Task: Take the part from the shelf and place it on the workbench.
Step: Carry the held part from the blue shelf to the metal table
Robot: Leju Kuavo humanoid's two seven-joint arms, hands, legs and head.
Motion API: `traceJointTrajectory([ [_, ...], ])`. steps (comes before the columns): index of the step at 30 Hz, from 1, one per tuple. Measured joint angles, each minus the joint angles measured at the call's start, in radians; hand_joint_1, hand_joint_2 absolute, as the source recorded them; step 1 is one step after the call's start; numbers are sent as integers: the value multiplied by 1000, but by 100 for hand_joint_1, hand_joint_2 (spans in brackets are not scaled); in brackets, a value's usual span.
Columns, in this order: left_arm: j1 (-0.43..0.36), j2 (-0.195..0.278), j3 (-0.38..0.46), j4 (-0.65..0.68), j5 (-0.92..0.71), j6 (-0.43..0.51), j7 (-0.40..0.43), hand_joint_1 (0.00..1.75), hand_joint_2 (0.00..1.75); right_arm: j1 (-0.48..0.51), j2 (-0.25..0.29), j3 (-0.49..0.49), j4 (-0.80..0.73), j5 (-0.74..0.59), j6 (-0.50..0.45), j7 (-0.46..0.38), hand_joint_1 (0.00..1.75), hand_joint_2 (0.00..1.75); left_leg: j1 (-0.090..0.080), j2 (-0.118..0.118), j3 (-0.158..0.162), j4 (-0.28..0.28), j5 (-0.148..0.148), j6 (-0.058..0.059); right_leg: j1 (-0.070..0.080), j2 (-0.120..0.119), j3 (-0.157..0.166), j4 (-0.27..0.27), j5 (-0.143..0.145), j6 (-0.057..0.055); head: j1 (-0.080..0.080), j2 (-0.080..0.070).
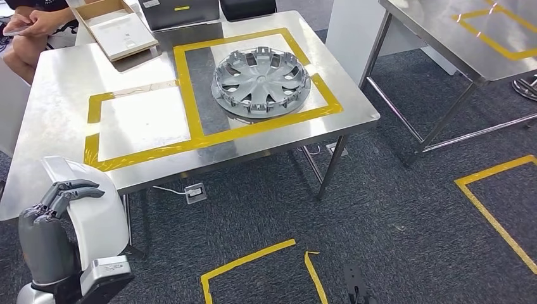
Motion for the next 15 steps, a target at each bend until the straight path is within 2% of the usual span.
traceJointTrajectory([
  [15,4,4,2,7,6,5,-6,175,175,-3,0,0,0,6,5,-3,0,0,2,0,17,-10,-3,1,1,-2,12,0,0,-1,0,0],
])
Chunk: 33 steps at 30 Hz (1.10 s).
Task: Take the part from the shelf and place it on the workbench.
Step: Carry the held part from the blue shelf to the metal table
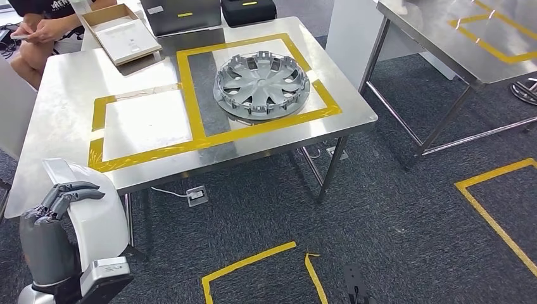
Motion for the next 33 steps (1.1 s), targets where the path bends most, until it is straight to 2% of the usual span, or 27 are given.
traceJointTrajectory([
  [20,23,19,0,-34,-7,-2,-3,175,175,-4,0,0,0,1,8,5,0,0,-1,0,9,1,-1,1,-1,0,9,-1,1,1,0,0],
  [26,29,34,0,-38,3,-3,-7,175,175,-4,0,0,0,2,10,1,0,0,-4,0,10,7,-8,8,-6,0,13,-2,0,4,0,0],
  [30,35,41,0,-44,6,-3,-10,175,175,-5,0,0,0,3,10,3,0,0,-4,1,15,1,-13,18,-9,0,19,-6,-5,13,-1,0],
  [32,33,42,0,-49,10,-3,-12,175,175,-6,0,0,0,5,10,4,0,0,5,4,29,-18,-11,23,-7,0,6,28,-22,19,1,0],
  [33,31,42,0,-49,11,-4,-12,175,175,-6,0,0,0,6,10,4,0,0,10,5,36,-24,-10,26,-7,0,-19,75,-42,21,4,0],
])
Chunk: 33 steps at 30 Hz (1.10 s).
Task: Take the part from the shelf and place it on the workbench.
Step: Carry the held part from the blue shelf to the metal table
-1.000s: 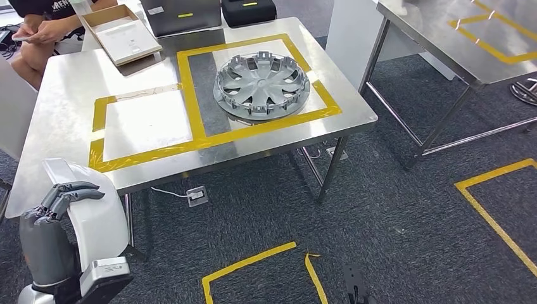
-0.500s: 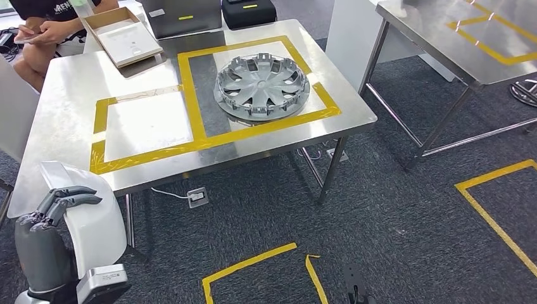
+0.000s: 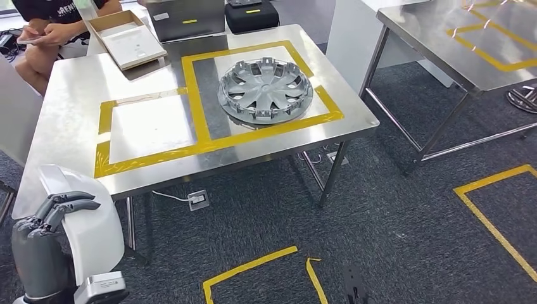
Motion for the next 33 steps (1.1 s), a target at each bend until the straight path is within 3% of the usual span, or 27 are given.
traceJointTrajectory([
  [2,-4,-1,0,1,1,-3,1,175,175,0,0,0,0,4,0,1,0,0,2,2,3,0,-4,2,-2,0,-86,135,-44,6,3,0],
  [3,-4,-1,-1,2,1,-4,3,175,175,1,0,0,0,5,0,2,0,0,3,2,3,2,-7,1,-5,0,-126,186,-50,10,4,0],
  [4,-4,-1,-1,2,1,-4,5,175,175,2,0,0,0,6,0,2,0,0,5,1,5,6,-12,-2,-7,0,-150,203,-35,13,4,0],
  [5,-4,-1,-1,2,1,-4,7,175,175,3,-1,0,0,6,0,2,0,0,9,1,7,12,-17,-7,-10,-1,-154,181,-1,17,4,0],
  [7,-4,-1,-1,2,1,-4,11,175,175,3,-1,0,0,7,0,2,0,0,17,0,11,28,-33,-24,-16,-3,-121,68,80,28,4,0],
  [8,-4,-1,-1,2,1,-4,12,175,175,2,0,0,0,7,0,3,0,0,18,0,10,38,-42,-34,-17,-2,-105,19,102,27,5,0],
  [9,-3,-1,-1,2,1,-4,12,175,175,2,1,0,1,6,0,6,0,0,17,-1,9,45,-48,-43,-16,-1,-95,-8,110,22,6,0],
  [13,-3,0,-2,2,0,-4,11,175,175,4,2,0,2,3,-3,17,0,0,18,-2,8,49,-54,-66,-11,5,-90,-13,101,-21,3,0],
  [15,-4,0,-2,2,0,-4,9,175,175,4,2,-1,2,2,-3,18,0,0,19,-2,-20,108,-83,-70,-11,6,-81,-16,98,-35,-1,0],
  [18,-5,1,-3,9,5,-10,6,175,175,3,2,-1,2,-3,-4,18,0,0,14,-3,-127,293,-143,-65,-1,6,-72,-16,88,-50,-2,0],
  [19,-5,2,-3,12,7,-12,6,175,175,4,2,-1,2,-4,-4,18,0,0,12,-3,-151,323,-138,-60,3,7,-67,-16,85,-54,-2,0],
  [20,-5,2,-3,14,9,-14,5,175,175,4,2,-1,2,-6,-4,18,0,0,9,-4,-156,315,-114,-53,8,9,-62,-16,80,-57,-2,0],
  [22,-9,3,-4,17,10,-14,4,175,175,4,3,-2,2,-7,-5,18,0,0,-3,-8,-119,205,-33,-29,15,13,-47,-16,70,-59,-2,0],
  [24,-16,4,-4,20,11,-14,3,175,175,2,7,-2,2,-8,-5,17,0,0,-14,-13,-71,100,7,-4,19,16,-40,-18,62,-53,-2,0],
  [26,-25,4,-5,24,13,-15,6,175,175,1,9,-2,3,-8,-6,18,0,0,-21,-14,-53,66,-1,4,15,16,-42,-23,58,-43,-3,0],
  [29,-36,4,-5,29,15,-14,11,175,175,-1,10,-2,2,-7,-6,18,0,0,-14,-12,-33,36,-3,1,15,12,-41,-13,46,-27,-4,0],
  [31,-42,3,-5,33,16,-14,13,175,175,-2,10,-2,2,-6,-6,18,0,0,-7,-9,-18,21,-5,2,13,9,-86,73,8,-17,-3,0],
  [33,-44,3,-5,38,13,-14,19,175,175,-2,8,-3,2,-7,-6,18,0,0,-5,-6,-11,21,-12,4,10,7,-166,197,-31,-9,-2,0],
])
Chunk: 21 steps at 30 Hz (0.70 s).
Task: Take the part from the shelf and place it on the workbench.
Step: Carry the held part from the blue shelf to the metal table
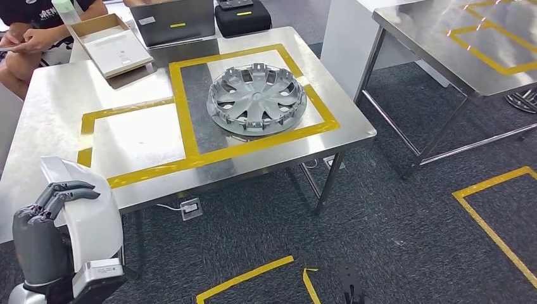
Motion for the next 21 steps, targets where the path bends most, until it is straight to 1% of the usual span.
traceJointTrajectory([
  [1,2,-1,0,2,-3,0,4,175,175,2,-1,-1,0,-2,0,1,0,0,1,1,4,1,-5,-1,-2,-1,-29,34,2,4,0,0],
  [2,6,-1,0,3,-7,0,9,175,175,3,-2,-3,0,-3,-1,2,0,0,2,0,8,4,-10,-3,-5,-2,-39,31,23,8,0,0],
  [3,9,-2,1,4,-10,0,11,175,175,4,-2,-5,0,-4,-2,4,0,0,5,0,13,7,-17,-7,-7,-3,-30,-8,62,11,0,0],
  [4,12,-3,2,4,-12,0,13,175,175,5,-2,-7,0,-5,-4,7,0,0,7,0,17,13,-25,-12,-11,-6,-7,-74,107,15,0,0],
  [5,13,-4,4,5,-13,1,13,175,175,5,-2,-8,0,-6,-5,11,0,0,8,-1,20,19,-33,-19,-12,-7,16,-135,137,17,0,0],
  [6,14,-4,7,6,-14,1,12,175,175,4,-2,-8,0,-6,-7,13,0,0,7,-1,21,25,-40,-27,-13,-7,35,-179,155,13,0,0],
  [7,14,-4,9,7,-15,2,12,175,175,4,-2,-10,1,-7,-9,15,0,0,5,-2,20,29,-45,-33,-12,-6,44,-201,158,7,0,0],
  [8,15,-4,12,8,-16,2,11,175,175,4,-2,-11,1,-7,-10,16,0,0,3,-3,20,29,-46,-39,-10,-4,45,-203,152,-3,0,0],
  [9,15,-5,15,8,-17,2,11,175,175,5,-2,-13,1,-8,-11,15,0,0,4,-3,22,28,-47,-44,-10,-3,46,-204,152,-13,0,0],
  [10,15,-5,17,9,-19,2,11,175,175,5,-2,-14,1,-8,-12,14,0,0,5,-3,23,27,-49,-49,-9,-3,48,-206,152,-20,1,0],
  [11,15,-5,20,9,-21,2,11,175,175,5,-2,-15,1,-8,-12,13,0,0,6,-3,21,35,-55,-54,-10,-3,52,-208,151,-28,-1,0],
  [12,15,-5,22,9,-22,2,11,175,175,5,-2,-16,1,-9,-11,12,0,0,7,-2,9,60,-68,-59,-11,-3,57,-211,150,-34,-2,0],
  [13,15,-5,24,9,-23,2,11,175,175,5,-2,-16,1,-9,-11,10,0,0,8,-2,-14,106,-88,-62,-11,-3,62,-212,148,-39,-4,0],
  [15,18,-4,28,11,-25,2,11,175,175,4,-2,-17,1,-11,-10,8,0,0,8,-2,-87,232,-131,-64,-8,-3,69,-212,141,-47,-6,0],
  [16,20,-4,30,13,-25,2,11,175,175,5,-2,-19,1,-13,-9,6,0,0,8,-2,-118,278,-137,-63,-6,-3,73,-212,137,-50,-6,0],
  [17,21,-3,31,15,-25,2,10,175,175,5,-2,-21,1,-15,-9,5,0,0,7,-2,-134,292,-125,-60,-4,-2,78,-212,134,-51,-6,0],
  [18,22,-3,33,16,-25,2,10,175,175,5,-2,-23,1,-17,-9,3,0,0,7,-3,-130,269,-95,-55,-2,-1,84,-212,129,-52,-5,0],
  [19,21,-3,35,17,-26,2,9,175,175,5,-2,-24,1,-19,-9,1,0,0,4,-3,-109,211,-52,-47,0,0,91,-212,124,-51,-6,0],
  [20,20,-3,37,17,-28,2,9,175,175,5,-1,-25,1,-21,-9,0,0,0,1,-4,-82,148,-19,-38,1,2,98,-213,119,-50,-5,0],
  [21,18,-3,39,17,-30,1,8,175,175,4,0,-27,1,-22,-9,-1,0,0,-3,-4,-54,91,2,-30,3,3,102,-213,114,-47,-5,0],
])
